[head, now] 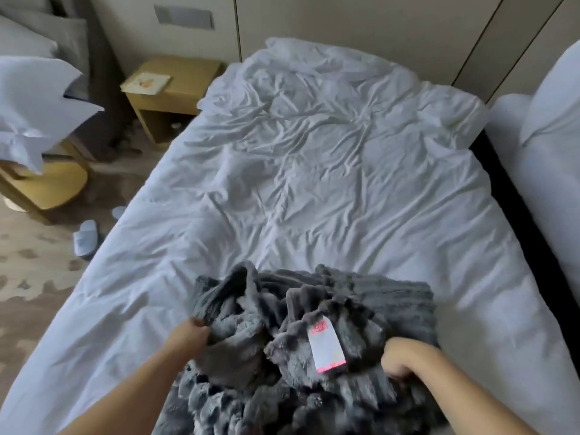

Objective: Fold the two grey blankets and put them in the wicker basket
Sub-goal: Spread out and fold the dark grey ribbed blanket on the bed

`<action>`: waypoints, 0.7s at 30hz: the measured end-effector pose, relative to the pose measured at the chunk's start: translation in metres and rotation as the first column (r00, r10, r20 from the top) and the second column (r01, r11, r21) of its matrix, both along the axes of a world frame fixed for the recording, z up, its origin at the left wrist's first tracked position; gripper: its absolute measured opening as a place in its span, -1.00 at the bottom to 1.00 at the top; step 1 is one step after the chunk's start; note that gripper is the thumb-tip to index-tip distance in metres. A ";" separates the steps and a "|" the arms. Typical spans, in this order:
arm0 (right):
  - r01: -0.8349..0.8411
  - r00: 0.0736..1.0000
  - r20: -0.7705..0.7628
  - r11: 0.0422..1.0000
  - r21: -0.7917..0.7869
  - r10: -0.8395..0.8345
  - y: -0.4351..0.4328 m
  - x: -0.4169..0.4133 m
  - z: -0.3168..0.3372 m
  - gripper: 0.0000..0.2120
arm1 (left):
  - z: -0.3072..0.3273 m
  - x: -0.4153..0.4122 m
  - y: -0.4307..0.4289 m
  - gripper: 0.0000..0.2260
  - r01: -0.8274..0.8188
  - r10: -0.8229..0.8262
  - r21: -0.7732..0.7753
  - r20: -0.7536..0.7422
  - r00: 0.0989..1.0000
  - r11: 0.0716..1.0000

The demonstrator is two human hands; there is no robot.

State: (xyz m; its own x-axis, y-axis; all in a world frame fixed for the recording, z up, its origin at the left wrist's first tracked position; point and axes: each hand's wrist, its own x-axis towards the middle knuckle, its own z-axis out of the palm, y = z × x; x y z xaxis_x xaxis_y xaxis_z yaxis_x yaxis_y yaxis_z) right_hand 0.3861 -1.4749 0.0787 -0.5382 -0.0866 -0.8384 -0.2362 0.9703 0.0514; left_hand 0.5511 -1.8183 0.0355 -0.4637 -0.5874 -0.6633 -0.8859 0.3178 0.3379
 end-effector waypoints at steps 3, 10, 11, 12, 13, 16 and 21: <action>-0.045 0.960 -0.280 0.980 -0.196 -0.012 -0.027 -0.024 0.015 -0.46 | -0.016 -0.005 -0.013 -0.79 -0.211 0.209 -0.028 -0.056 0.976 0.977; -0.170 0.985 -0.076 0.796 -0.580 0.155 -0.084 -0.016 -0.001 -0.03 | -0.054 -0.020 -0.041 -0.62 -0.438 0.445 0.089 -0.072 0.893 0.894; -0.057 0.997 0.003 0.758 -0.649 0.078 -0.090 -0.018 -0.004 -0.07 | -0.061 -0.026 -0.047 -0.65 -0.469 0.482 0.132 -0.090 0.871 0.873; 0.011 0.999 0.035 0.723 -0.691 0.018 -0.095 -0.020 -0.006 -0.14 | -0.067 -0.034 -0.053 -0.69 -0.499 0.522 0.189 -0.103 0.847 0.846; 0.011 1.000 0.005 0.704 -0.711 -0.010 -0.099 -0.022 -0.009 -0.23 | -0.074 -0.041 -0.058 -0.72 -0.515 0.550 0.237 -0.115 0.827 0.824; -0.138 0.988 -0.149 0.727 -0.673 0.050 -0.104 -0.021 -0.019 -0.57 | -0.087 -0.054 -0.061 -0.82 -0.420 0.451 0.239 -0.092 0.887 0.875; -0.196 0.974 -0.208 0.801 -0.565 0.091 -0.104 -0.009 -0.015 -0.81 | -0.071 -0.060 -0.056 -0.92 -0.346 0.404 0.347 -0.108 0.909 0.872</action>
State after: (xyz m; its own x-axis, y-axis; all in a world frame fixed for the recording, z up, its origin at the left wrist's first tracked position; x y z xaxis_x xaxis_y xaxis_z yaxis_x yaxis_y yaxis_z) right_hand 0.3768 -1.5787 0.0641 -0.6038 -0.6141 -0.5083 -0.4139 0.7864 -0.4585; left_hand 0.4908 -1.8746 -0.0351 -0.3731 -0.5145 -0.7720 -0.8359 -0.1747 0.5204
